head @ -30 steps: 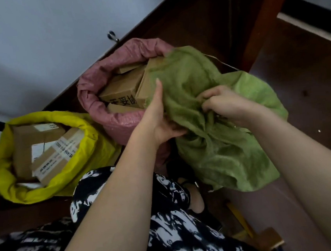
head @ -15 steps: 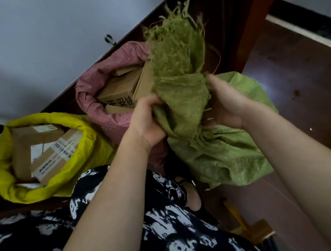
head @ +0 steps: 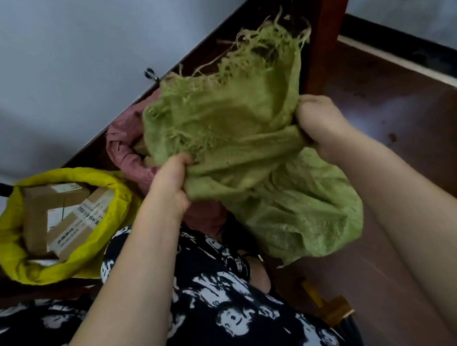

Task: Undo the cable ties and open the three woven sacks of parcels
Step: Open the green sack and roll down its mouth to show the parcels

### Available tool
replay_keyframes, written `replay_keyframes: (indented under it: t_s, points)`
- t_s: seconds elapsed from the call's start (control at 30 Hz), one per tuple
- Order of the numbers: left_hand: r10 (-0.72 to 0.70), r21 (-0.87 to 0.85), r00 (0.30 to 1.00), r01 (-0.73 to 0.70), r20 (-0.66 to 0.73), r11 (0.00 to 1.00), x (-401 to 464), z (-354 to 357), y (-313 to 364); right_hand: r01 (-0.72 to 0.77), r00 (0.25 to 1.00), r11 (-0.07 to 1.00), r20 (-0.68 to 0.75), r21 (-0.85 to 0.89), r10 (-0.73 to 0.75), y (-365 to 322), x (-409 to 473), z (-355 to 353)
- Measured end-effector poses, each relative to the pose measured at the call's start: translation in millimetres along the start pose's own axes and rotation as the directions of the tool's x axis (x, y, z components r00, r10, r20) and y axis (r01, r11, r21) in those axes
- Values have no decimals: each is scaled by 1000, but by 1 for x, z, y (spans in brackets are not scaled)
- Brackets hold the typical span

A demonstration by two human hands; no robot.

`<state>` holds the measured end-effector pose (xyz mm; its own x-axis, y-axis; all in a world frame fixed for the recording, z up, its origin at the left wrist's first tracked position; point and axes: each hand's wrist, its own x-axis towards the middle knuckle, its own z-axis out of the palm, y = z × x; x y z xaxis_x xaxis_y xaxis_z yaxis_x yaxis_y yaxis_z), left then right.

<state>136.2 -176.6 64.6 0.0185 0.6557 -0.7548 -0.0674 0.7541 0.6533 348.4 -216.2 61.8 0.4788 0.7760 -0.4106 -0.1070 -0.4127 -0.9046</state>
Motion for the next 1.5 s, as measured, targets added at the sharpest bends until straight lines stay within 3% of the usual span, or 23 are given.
replay_keyframes:
  t_s: [0.1,0.17,0.2,0.23,0.3,0.37,0.4,0.47,0.57,0.63,0.7,0.77,0.83,0.87,0.93,1.0,1.1,1.27,1.33,1.4,1.47,1.5]
  points:
    - [-26,322,986,78,-162,944,8,-19,3,68,976,994,-214,87,-48,-19,-3,-13]
    - [125,662,957,83,-260,745,3,-20,3,107,972,988,-221,110,-80,-26,-6,-18]
    - [282,783,923,32,-262,622,-4,-16,5,116,975,985,-204,126,-88,-29,-7,-19]
    - [426,853,883,-62,-195,518,-11,-12,7,120,980,982,-175,146,-94,-32,-9,-19]
    - [582,871,800,-384,148,307,-22,-2,18,129,988,978,-104,165,-112,-37,-12,-19]
    - [479,742,732,-634,484,218,-27,7,23,149,988,973,-55,175,-141,-41,-12,-20]
    - [378,700,723,-677,578,226,-32,15,23,162,987,972,-40,171,-157,-43,-12,-19]
    - [242,692,740,-673,628,262,-35,29,14,185,981,967,28,173,-193,-45,-12,-18]
    - [328,631,768,-640,550,439,-26,41,1,143,963,972,201,188,-180,-42,-8,-16]
    - [410,540,828,-560,382,628,-16,39,-1,160,984,987,87,-18,-158,-40,-7,-17]
    - [404,395,879,-475,252,786,-16,39,3,104,993,973,-36,-205,-114,-37,-10,-22]
    - [326,336,914,-394,242,855,-20,40,3,-32,986,966,149,-257,72,-34,-17,-24]
    - [170,302,901,-304,399,904,-26,42,4,-112,878,945,415,-307,239,-25,-27,-15]
    - [87,277,866,-251,492,928,-28,43,3,-86,855,943,463,-320,235,-18,-29,-11]
    - [-12,239,819,-153,574,959,-31,43,2,-16,903,964,410,-264,127,-4,-26,-4]
    - [-25,225,864,-103,502,969,-27,42,4,-43,947,989,311,-138,84,4,-20,-6]
    - [-6,189,954,-53,299,981,-15,37,6,-180,961,983,223,45,166,8,-15,-20]
    - [140,8,990,-140,5,990,5,27,13,-292,956,947,-77,-134,284,32,3,-53]
    - [189,-71,978,-195,-87,978,8,27,18,-308,950,857,-186,-413,252,48,11,-72]
    - [210,-120,968,-227,-139,966,6,31,22,-289,954,533,-194,-796,228,54,5,-86]
    - [233,-148,962,-253,-144,956,-3,41,23,-265,940,246,-193,-932,281,59,1,-96]
    - [248,-123,959,-265,-140,956,-8,47,23,-247,940,194,-187,-949,285,59,2,-97]
